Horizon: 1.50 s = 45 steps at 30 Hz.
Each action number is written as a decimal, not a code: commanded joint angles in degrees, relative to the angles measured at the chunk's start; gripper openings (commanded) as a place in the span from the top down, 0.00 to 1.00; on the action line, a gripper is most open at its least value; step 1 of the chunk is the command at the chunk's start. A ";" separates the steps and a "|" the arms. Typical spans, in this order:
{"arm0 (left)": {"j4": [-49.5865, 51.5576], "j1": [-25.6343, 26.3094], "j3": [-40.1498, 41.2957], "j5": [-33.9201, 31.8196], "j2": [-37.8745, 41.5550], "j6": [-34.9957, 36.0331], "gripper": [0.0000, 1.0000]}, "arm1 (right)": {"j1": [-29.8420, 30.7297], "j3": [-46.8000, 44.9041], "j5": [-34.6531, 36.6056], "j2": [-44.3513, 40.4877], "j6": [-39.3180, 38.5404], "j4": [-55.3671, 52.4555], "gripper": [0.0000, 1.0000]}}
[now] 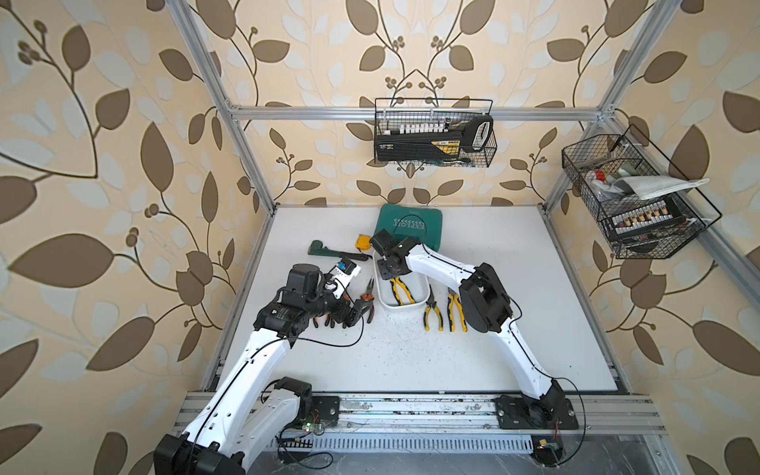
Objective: Take the pliers out of the storage box
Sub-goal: Adjust the pliers in the storage box.
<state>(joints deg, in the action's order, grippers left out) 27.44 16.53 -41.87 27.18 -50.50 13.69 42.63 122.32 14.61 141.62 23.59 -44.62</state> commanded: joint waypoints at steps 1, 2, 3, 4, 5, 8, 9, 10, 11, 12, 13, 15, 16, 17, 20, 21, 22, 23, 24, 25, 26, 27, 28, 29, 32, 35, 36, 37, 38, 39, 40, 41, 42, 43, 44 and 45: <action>-0.58 0.25 0.36 1.47 0.77 1.52 0.01 | -0.01 1.06 -1.01 1.45 -0.12 -2.99 0.68; -0.67 0.25 0.30 1.47 0.76 1.52 0.01 | -0.01 0.99 -1.07 1.11 -0.12 -3.14 0.71; -0.71 0.26 0.34 1.47 0.70 1.54 0.01 | -0.05 0.99 -1.25 0.89 -0.13 -3.19 0.73; -0.74 0.25 0.33 1.47 0.72 1.56 0.01 | -0.01 0.86 -1.52 0.40 -0.07 -3.16 0.77; -0.72 0.25 0.36 1.47 0.69 1.56 0.01 | -0.01 0.71 -1.69 0.02 -0.18 -3.15 0.78; -0.79 0.25 0.30 1.56 0.76 1.49 0.01 | -0.01 0.68 -1.72 -1.18 -0.32 -3.08 0.83; -0.89 0.26 0.32 1.72 0.82 1.45 0.01 | -0.01 0.71 -1.71 -1.58 -0.35 -3.02 0.85; -0.97 0.25 0.45 1.81 0.76 1.42 0.01 | -0.01 0.64 -1.69 -2.14 -0.52 -2.78 0.87; -0.99 0.25 0.44 1.91 0.75 1.42 0.01 | -0.01 0.36 -1.82 -2.77 -0.73 -2.38 0.89; -0.98 0.25 0.46 2.01 0.68 1.36 0.01 | -0.05 0.14 -1.78 -3.39 -0.77 -2.09 0.90; -1.07 0.26 0.45 2.10 0.74 1.34 0.01 | -0.01 -0.08 -1.78 -4.07 -0.88 -1.79 0.91; -1.11 0.25 0.30 2.31 0.68 1.29 0.01 | -0.02 -0.48 -1.80 -5.26 -0.94 -1.41 0.91; -1.16 0.21 0.34 2.37 0.74 1.25 0.01 | -0.01 -0.88 -1.70 -6.00 -0.92 -1.15 0.92; -1.16 0.25 0.34 2.36 0.73 1.25 0.01 | -0.01 -1.50 -1.70 -6.79 -0.92 -0.64 0.92; -1.22 0.26 0.46 2.52 0.75 1.20 0.01 | -0.19 -2.85 -2.41 -8.34 -1.03 0.37 0.94; -1.29 0.25 0.39 2.61 0.67 1.20 0.01 | -0.26 -2.81 -2.69 -8.46 -0.81 0.16 0.94; -1.41 0.25 0.42 2.70 0.74 1.19 0.01 | -0.45 -2.91 -3.11 -8.55 -0.74 0.03 0.94; -1.39 0.25 0.40 2.79 0.70 1.19 0.01 | -0.69 -2.90 -3.35 -8.39 -0.54 -0.15 0.95; -1.37 0.25 0.38 2.79 0.67 1.21 0.01 | -0.92 -2.73 -3.64 -8.17 -0.36 -0.56 0.95; -1.50 0.25 0.39 2.79 0.71 1.16 0.01 | -1.05 -2.63 -3.86 -8.03 -0.16 -0.89 0.97; -1.44 0.26 0.45 2.88 0.75 1.18 0.01 | -1.14 -3.02 -3.98 -8.03 -0.20 -0.71 0.98; -1.55 0.25 0.44 2.95 0.70 1.09 0.01 | -1.20 -3.34 -4.01 -8.04 -0.20 -0.33 0.97; -1.58 0.25 0.32 3.05 0.67 1.07 0.01 | -1.17 -3.90 -3.98 -7.90 -0.32 0.30 0.94; -1.52 0.25 0.32 3.14 0.63 1.03 0.01 | -1.37 -4.15 -4.26 -7.33 -0.58 0.55 0.87; -1.58 0.25 0.28 3.31 0.62 0.98 0.01 | -1.59 -3.13 -4.55 -4.62 -0.65 -0.27 0.85; -1.54 0.30 0.26 3.30 0.61 0.98 0.01 | -1.76 -1.35 -4.84 -1.70 -0.63 -1.55 0.82; -1.55 0.25 0.22 3.30 0.65 0.99 0.01 | -1.76 -0.69 -4.77 -0.89 -0.65 -2.01 0.81; -1.59 0.25 0.22 3.32 0.60 0.98 0.01 | -1.76 -0.05 -4.84 -0.29 -0.66 -2.45 0.77; -1.59 0.23 0.16 3.31 0.66 0.98 0.01 | -1.76 0.11 -4.98 0.04 -0.66 -2.54 0.74; -1.60 0.25 0.14 3.32 0.66 0.98 0.01 | -1.76 0.11 -5.20 0.06 -0.81 -2.57 0.71; -1.54 0.25 0.20 3.32 0.63 1.01 0.01 | -1.76 -0.01 -5.34 -0.03 -0.98 -2.53 0.67; -1.61 0.25 0.25 3.44 0.55 0.99 0.01 | -1.76 -0.30 -5.26 -0.27 -0.94 -2.55 0.63; -1.69 0.25 0.21 3.46 0.58 0.98 0.01 | -1.66 -0.62 -5.23 -0.63 -1.09 -2.47 0.60; -1.76 0.26 0.21 3.49 0.53 0.97 0.01 | -1.63 -1.06 -4.99 -1.01 -1.15 -2.42 0.54; -1.74 0.25 0.13 3.58 0.54 0.92 0.01 | -1.62 -1.64 -4.25 -1.61 -0.92 -2.57 0.49; -1.81 0.26 0.14 3.67 0.60 0.98 0.01 | -1.50 -2.42 -3.51 -2.37 -0.82 -2.49 0.46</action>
<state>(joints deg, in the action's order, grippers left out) 27.27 16.53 -41.87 28.80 -50.50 13.69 40.86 120.51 10.09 140.66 22.63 -45.56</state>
